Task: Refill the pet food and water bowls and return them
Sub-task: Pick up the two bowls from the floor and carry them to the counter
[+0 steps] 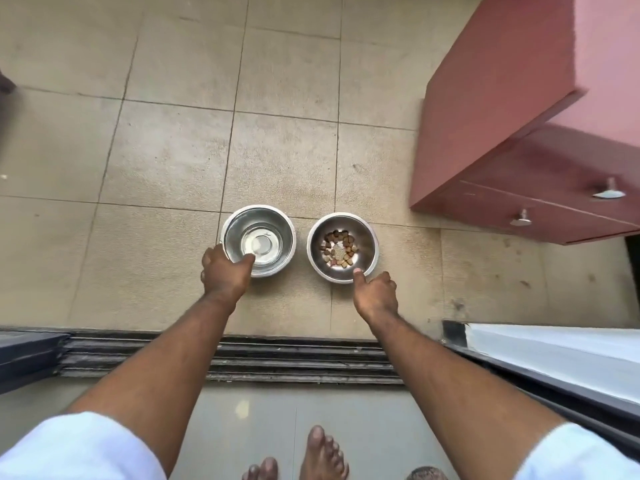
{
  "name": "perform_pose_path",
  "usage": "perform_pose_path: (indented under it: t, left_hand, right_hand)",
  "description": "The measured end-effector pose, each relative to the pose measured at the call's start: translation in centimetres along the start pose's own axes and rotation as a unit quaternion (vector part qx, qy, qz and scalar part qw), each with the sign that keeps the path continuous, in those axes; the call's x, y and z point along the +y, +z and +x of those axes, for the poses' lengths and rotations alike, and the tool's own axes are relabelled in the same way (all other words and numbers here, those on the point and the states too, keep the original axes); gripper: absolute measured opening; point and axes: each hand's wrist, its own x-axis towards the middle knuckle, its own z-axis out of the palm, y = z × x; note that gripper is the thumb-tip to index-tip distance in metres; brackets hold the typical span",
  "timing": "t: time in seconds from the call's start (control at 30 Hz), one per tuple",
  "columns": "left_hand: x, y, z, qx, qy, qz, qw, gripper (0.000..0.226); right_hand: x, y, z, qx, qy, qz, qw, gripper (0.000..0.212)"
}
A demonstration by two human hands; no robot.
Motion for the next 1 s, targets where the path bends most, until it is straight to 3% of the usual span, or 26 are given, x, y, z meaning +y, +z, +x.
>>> perform_pose_path:
  t: [0.27,0.43,0.57,0.77,1.0]
  left_hand:
    - [-3.0,2.7,5.2,-0.033,-0.025,-0.06,0.997,0.052]
    - [-3.1,3.0,6.0,-0.027,-0.007,-0.086,0.996,0.055]
    - [-3.0,2.7,6.6,-0.022,0.009,-0.086,0.996,0.057]
    - [-1.4,1.0,4.2,-0.016,0.024,-0.127,0.992,0.057]
    - [5.1,-4.3,-3.8,-0.032,0.029,-0.158,0.987,0.053]
  right_hand:
    - [0.2,5.5,6.9,0.013,0.08,0.152,0.985,0.042]
    - [-0.6,6.6,6.6,-0.002,0.107,0.308,0.945,0.046]
    - [-1.2,6.5,6.5,0.009,0.105,0.366,0.925,0.058]
    - [-1.1,4.6,5.4,0.045,0.097,0.373,0.922,0.056]
    - [-1.2,-3.5,-2.3,0.077,0.077,0.346,0.932,0.053]
